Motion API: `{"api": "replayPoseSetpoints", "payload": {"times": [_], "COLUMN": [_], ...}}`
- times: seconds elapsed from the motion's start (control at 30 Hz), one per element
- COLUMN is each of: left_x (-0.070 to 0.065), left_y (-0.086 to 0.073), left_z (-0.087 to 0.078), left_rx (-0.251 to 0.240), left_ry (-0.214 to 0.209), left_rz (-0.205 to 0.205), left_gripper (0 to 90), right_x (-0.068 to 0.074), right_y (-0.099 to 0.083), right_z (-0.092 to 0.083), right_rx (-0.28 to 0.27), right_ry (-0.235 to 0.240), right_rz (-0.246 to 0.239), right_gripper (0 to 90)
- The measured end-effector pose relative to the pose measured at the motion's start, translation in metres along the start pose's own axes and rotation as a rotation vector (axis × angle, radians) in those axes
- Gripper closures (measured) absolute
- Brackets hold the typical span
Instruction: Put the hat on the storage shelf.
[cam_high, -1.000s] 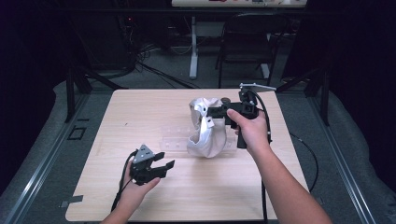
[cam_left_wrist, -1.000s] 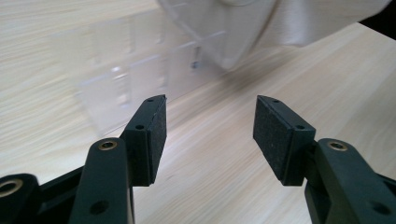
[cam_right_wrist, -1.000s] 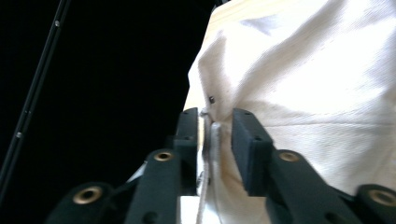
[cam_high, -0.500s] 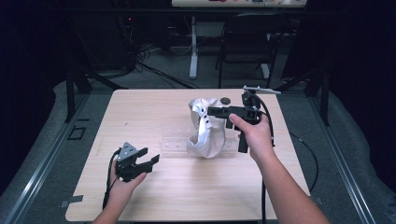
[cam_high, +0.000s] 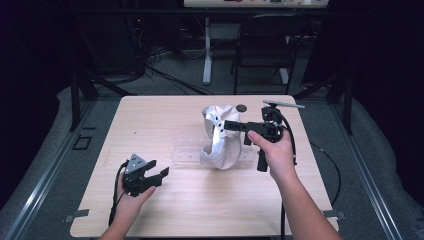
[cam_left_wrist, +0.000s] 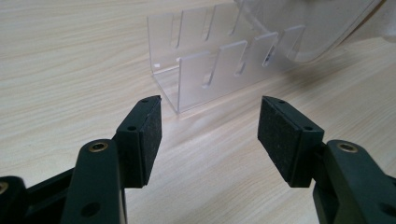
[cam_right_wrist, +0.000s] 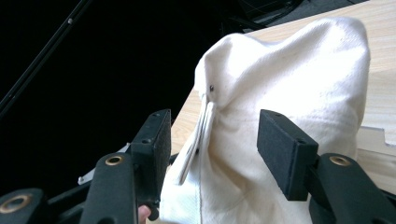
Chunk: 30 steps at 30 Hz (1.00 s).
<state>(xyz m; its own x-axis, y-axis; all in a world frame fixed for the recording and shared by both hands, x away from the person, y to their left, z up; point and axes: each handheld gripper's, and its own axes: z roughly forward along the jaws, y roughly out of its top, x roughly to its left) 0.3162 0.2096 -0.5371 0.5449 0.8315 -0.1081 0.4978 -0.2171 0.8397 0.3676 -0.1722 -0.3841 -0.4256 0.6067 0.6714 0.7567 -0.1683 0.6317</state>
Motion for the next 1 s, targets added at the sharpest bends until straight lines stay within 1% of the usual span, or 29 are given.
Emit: {"api": "replayPoseSetpoints", "payload": {"times": [0.2,0.33,0.5,0.7,0.73,0.83,0.87,0.93,1.0], "left_x": [0.002,0.003,0.004,0.005,0.005,0.004,0.004,0.004,0.004], "left_y": [0.0,0.0,0.0,0.001,0.001,0.001,0.0,0.001,0.001], "left_z": [-0.004,-0.006,-0.007,-0.008,-0.008,-0.009,-0.009,-0.009,-0.009], "left_rx": [-0.003,-0.006,-0.005,-0.006,-0.005,-0.005,-0.011,-0.009,-0.009], "left_ry": [0.01,0.019,0.018,0.018,0.019,0.021,0.022,0.02,0.019], "left_rz": [-0.008,-0.016,-0.023,-0.022,-0.021,-0.019,-0.023,-0.017,-0.019], "left_gripper": [40.8,40.8,40.8,40.8,41.0,41.0,41.0,41.0,41.0], "right_x": [0.002,0.001,-0.005,-0.014,-0.016,-0.021,-0.023,-0.024,-0.026], "right_y": [-0.007,-0.011,-0.019,-0.035,-0.038,-0.047,-0.051,-0.057,-0.065], "right_z": [-0.006,-0.011,-0.021,-0.035,-0.038,-0.046,-0.049,-0.052,-0.054], "right_rx": [0.002,-0.008,-0.009,-0.032,-0.033,-0.042,-0.044,-0.034,-0.037], "right_ry": [0.014,0.006,-0.005,-0.029,-0.029,-0.015,-0.017,-0.029,-0.037], "right_rz": [-0.019,-0.028,-0.036,-0.036,-0.037,-0.02,-0.022,-0.029,-0.03], "right_gripper": [44.9,44.5,43.5,43.5,43.5,43.5,43.5,43.5,43.5]}}
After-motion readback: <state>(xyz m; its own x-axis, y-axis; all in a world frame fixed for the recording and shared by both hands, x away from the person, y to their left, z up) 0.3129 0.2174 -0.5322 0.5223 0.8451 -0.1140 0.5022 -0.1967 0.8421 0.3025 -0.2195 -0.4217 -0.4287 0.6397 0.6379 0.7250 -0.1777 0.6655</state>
